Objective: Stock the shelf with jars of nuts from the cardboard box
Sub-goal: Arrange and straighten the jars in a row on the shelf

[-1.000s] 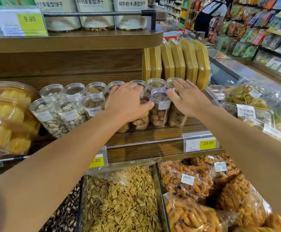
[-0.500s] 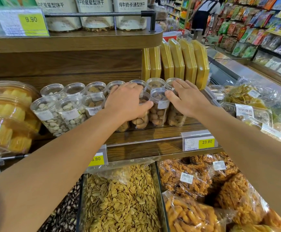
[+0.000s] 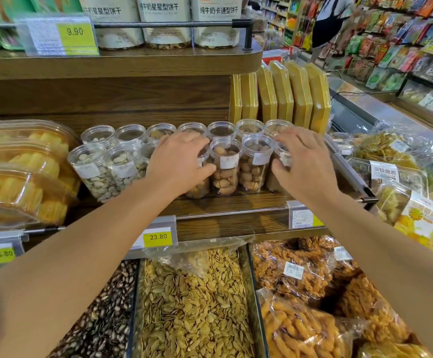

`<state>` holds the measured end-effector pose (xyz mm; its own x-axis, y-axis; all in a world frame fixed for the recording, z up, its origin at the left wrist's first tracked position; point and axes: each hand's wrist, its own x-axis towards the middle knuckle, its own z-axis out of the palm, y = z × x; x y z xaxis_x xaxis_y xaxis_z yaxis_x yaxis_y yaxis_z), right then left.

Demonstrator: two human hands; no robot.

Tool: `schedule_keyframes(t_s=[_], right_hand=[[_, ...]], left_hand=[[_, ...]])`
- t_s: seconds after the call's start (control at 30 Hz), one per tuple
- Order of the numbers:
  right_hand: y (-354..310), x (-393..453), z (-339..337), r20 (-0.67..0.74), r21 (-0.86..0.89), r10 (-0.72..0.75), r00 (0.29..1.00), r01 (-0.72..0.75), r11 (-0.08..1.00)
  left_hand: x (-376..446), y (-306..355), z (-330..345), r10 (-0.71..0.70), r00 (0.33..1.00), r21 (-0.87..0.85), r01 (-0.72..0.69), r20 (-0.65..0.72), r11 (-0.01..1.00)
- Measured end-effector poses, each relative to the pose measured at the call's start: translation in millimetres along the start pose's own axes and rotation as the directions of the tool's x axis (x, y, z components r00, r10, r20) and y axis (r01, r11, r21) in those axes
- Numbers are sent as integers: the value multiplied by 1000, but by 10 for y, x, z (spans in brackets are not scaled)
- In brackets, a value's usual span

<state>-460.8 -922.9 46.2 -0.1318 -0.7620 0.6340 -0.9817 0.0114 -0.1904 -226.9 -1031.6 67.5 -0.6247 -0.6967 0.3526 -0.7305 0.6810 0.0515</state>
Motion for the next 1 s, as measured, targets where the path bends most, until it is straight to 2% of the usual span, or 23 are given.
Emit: schedule_keyframes(t_s=[0.07,0.17,0.27,0.87,1.0], right_hand=[[69,-117,-20,-64,-25,64,996,-65,998],[152,-206,-18,-25,-48,157,987,-158,986],[175,-220,-13,13,26,228,974,-228,973],[230,-157,19,29,63,221,975,-222,973],[192,-176,-15,-36,-30,163,986,-164,986]], left_hand=[[-11,15,30,-3,1000,-3,3,-23,1000],[23,112,91,6,997,-26,-8,-75,1000],[73,283,144,23,995,-65,-30,-94,997],[118,354,227,12,991,-90,-24,-137,996],[90,301,202,17,989,-99,-32,-145,995]])
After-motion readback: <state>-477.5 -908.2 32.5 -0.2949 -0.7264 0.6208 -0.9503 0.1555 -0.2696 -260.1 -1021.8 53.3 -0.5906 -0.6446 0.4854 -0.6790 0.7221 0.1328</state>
